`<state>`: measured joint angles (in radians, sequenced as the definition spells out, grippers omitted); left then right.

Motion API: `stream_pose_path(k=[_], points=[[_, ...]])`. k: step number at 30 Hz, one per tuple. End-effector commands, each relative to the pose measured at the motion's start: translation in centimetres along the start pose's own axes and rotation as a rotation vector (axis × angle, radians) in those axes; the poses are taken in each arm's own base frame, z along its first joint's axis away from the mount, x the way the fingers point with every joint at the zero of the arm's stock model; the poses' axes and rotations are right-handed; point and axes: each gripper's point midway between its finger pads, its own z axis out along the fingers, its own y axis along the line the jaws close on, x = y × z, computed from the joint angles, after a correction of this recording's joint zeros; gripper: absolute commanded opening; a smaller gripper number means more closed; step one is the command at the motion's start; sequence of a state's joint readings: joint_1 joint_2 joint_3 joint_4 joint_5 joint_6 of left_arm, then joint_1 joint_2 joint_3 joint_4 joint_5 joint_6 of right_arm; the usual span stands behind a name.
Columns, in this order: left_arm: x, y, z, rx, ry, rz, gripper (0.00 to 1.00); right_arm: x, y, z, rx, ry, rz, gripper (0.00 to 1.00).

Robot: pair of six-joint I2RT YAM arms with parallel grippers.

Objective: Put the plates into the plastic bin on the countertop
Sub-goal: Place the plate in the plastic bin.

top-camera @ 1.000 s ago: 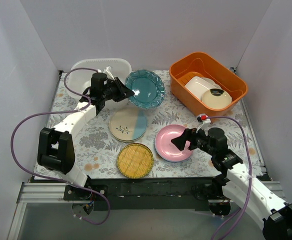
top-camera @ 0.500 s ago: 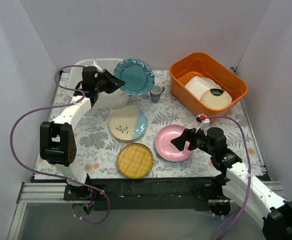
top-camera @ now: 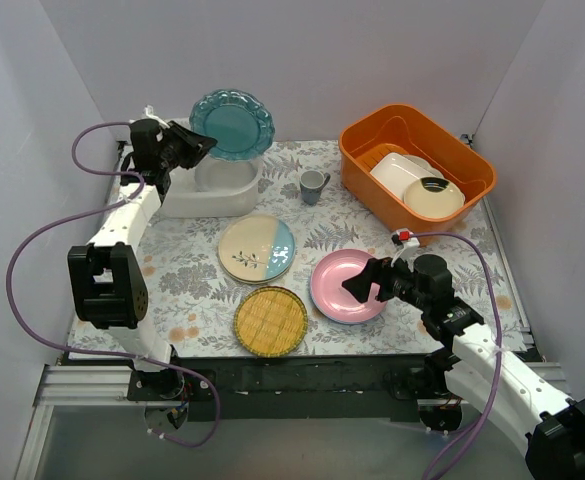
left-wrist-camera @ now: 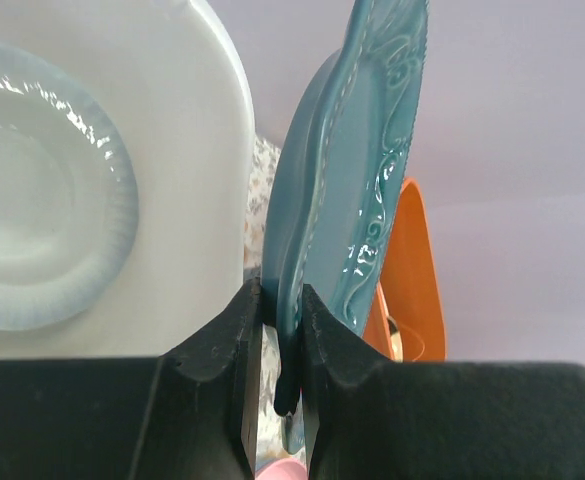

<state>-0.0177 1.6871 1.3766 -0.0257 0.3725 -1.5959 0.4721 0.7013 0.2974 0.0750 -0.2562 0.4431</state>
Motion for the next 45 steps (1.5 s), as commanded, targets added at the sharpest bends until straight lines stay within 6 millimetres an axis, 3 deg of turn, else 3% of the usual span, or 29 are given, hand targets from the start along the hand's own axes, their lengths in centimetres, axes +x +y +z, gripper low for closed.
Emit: stream_pose_path(k=[1,12,24,31,36,37,45], points=[[-5.7,-4.3,-1.3,0.143,-0.143,0.009,0.0,-0.4,0.0,0.0,0.001,-0.015,-0.024,0.98],[-7.6,-1.4,-1.6,0.061,-0.202,0.008,0.0,0.2,-0.2,0.1,0.003,-0.002,-0.017,0.98],[-6.7,3.8,1.1,-0.063,-0.18,0.032,0.0,0.3,-0.2,0.1,0.006,0.016,-0.028,0.98],[-6.7,5.7,3.1,-0.101,-0.152,0.055,0.0,0.2,-0.1,0.6,-0.006,0.02,-0.022,0.98],[-5.7,7.2,4.9,-0.105,-0.086,0.059,0.0,0.5,-0.2,0.7,-0.005,0.029,-0.016,0.98],[-5.0,8.4,5.2,-0.135,-0.06,0.05,0.0,0.6,-0.3,0.7,-0.005,0.034,-0.016,0.98],[-4.9,10.5,5.5,-0.217,-0.057,0.067,0.0,0.2,-0.1,1.2,-0.014,0.043,-0.019,0.98]])
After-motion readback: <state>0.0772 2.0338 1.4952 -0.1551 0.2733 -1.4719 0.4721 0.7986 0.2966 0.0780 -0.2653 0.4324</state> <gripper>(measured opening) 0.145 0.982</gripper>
